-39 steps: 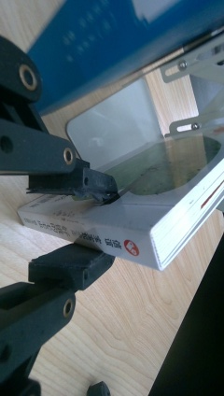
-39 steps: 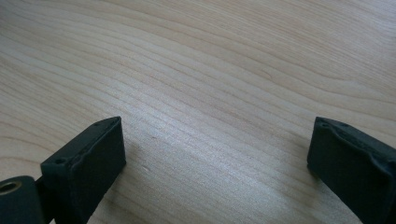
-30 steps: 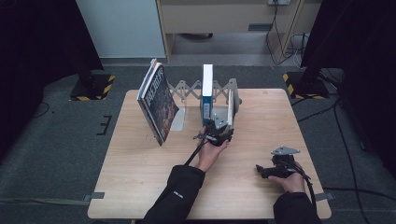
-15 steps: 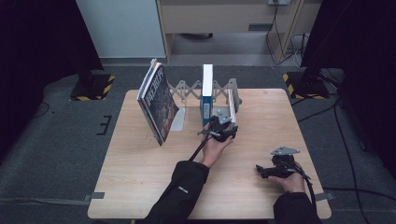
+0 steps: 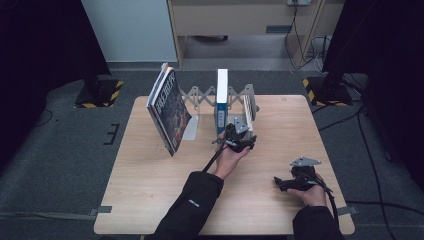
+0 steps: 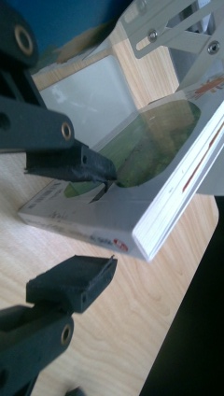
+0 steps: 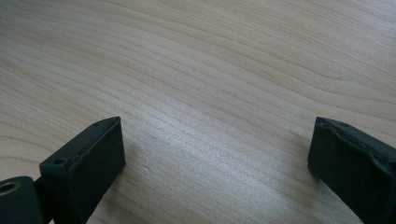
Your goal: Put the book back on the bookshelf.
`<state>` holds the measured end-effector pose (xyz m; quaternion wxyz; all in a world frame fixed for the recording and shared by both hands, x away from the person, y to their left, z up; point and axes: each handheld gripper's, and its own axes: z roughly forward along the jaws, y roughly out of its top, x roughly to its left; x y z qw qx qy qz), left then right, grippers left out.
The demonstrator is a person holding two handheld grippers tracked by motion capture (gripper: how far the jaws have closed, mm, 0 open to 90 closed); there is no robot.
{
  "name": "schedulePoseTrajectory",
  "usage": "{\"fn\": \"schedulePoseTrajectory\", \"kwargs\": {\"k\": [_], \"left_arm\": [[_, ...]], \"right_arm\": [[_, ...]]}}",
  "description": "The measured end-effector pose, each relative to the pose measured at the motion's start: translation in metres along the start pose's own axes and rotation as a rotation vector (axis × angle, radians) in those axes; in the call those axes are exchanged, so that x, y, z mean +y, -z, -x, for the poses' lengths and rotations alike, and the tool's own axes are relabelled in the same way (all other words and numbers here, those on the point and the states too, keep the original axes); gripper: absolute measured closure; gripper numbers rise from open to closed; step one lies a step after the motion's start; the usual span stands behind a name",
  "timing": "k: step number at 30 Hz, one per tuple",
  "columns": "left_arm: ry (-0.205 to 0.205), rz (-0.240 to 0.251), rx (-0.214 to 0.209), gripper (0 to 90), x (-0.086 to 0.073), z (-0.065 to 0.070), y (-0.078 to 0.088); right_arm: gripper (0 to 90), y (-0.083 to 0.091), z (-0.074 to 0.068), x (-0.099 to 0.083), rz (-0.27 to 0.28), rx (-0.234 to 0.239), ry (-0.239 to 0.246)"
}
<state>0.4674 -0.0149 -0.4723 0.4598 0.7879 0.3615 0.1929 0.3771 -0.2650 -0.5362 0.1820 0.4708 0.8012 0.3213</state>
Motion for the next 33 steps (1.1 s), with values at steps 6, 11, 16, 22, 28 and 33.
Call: {"fn": "schedulePoseTrajectory", "kwargs": {"k": [6, 11, 16, 22, 28, 33], "left_arm": [[-0.039, 0.008, -0.028, 43.6, 0.004, 0.003, 0.018], [-0.053, 0.017, -0.053, 39.7, 0.004, -0.001, 0.042], [-0.039, 0.026, -0.078, 36.1, 0.001, -0.008, 0.066], [0.015, -0.016, -0.125, 33.1, -0.014, -0.021, 0.090], [0.018, -0.076, -0.115, 30.1, -0.040, -0.037, 0.115], [0.035, -0.100, -0.106, 27.9, -0.061, -0.053, 0.137]], "right_arm": [[4.1, 0.000, 0.000, 0.000, 0.003, 0.001, 0.003], [3.8, 0.000, 0.000, -0.001, 0.007, 0.000, 0.001], [3.7, 0.000, 0.000, -0.001, 0.009, 0.001, 0.003], [3.4, 0.000, -0.001, -0.002, 0.014, -0.001, -0.002], [3.2, -0.001, -0.001, -0.002, 0.022, -0.006, -0.008], [3.3, -0.001, -0.001, -0.002, 0.024, -0.005, -0.007]]}}
